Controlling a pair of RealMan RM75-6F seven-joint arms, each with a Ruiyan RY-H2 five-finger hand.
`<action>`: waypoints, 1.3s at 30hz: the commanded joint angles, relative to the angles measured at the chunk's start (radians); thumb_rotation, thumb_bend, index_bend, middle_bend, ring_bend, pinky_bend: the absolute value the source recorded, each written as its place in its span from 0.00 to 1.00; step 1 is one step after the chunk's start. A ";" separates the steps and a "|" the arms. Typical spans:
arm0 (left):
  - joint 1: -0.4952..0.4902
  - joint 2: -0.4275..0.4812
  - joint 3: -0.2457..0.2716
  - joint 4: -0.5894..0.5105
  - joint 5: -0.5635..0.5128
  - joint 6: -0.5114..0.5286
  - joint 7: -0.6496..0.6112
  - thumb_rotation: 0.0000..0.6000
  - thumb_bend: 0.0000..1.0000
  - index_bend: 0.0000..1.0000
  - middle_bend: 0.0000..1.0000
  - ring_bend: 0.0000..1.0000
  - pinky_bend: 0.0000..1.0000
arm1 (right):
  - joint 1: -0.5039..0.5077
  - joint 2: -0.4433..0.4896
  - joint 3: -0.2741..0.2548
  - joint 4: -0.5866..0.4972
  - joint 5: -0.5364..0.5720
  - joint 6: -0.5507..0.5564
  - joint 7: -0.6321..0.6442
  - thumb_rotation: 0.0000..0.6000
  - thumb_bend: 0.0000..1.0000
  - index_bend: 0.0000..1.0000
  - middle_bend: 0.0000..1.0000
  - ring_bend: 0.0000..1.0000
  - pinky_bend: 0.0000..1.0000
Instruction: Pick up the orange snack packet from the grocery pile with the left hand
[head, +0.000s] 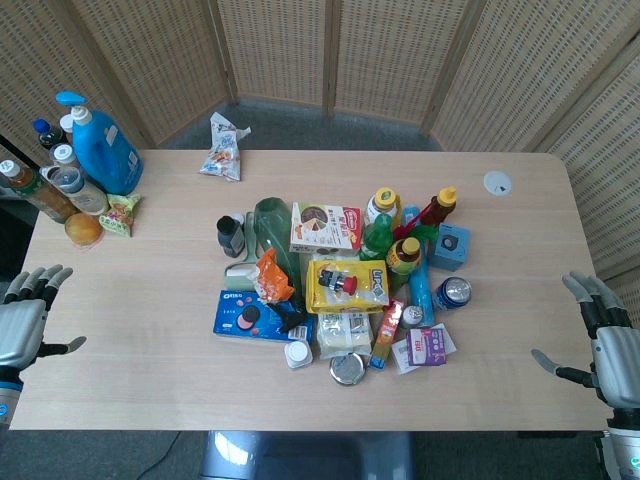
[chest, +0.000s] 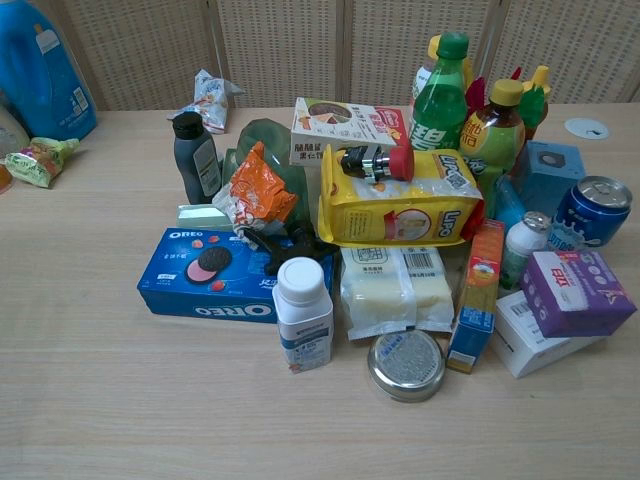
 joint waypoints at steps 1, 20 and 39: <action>0.002 0.001 -0.001 0.003 0.005 -0.002 -0.001 1.00 0.00 0.10 0.00 0.00 0.00 | 0.000 0.000 0.000 0.000 0.000 0.001 0.000 1.00 0.00 0.00 0.00 0.00 0.00; -0.242 -0.089 -0.033 0.206 0.501 -0.053 0.124 1.00 0.00 0.00 0.00 0.00 0.00 | -0.007 0.013 0.006 -0.012 0.006 0.015 0.026 1.00 0.00 0.00 0.00 0.00 0.00; -0.504 -0.327 -0.128 0.219 0.251 -0.448 0.667 1.00 0.00 0.00 0.00 0.00 0.00 | -0.010 0.028 0.016 -0.002 0.022 0.018 0.086 1.00 0.00 0.00 0.00 0.00 0.00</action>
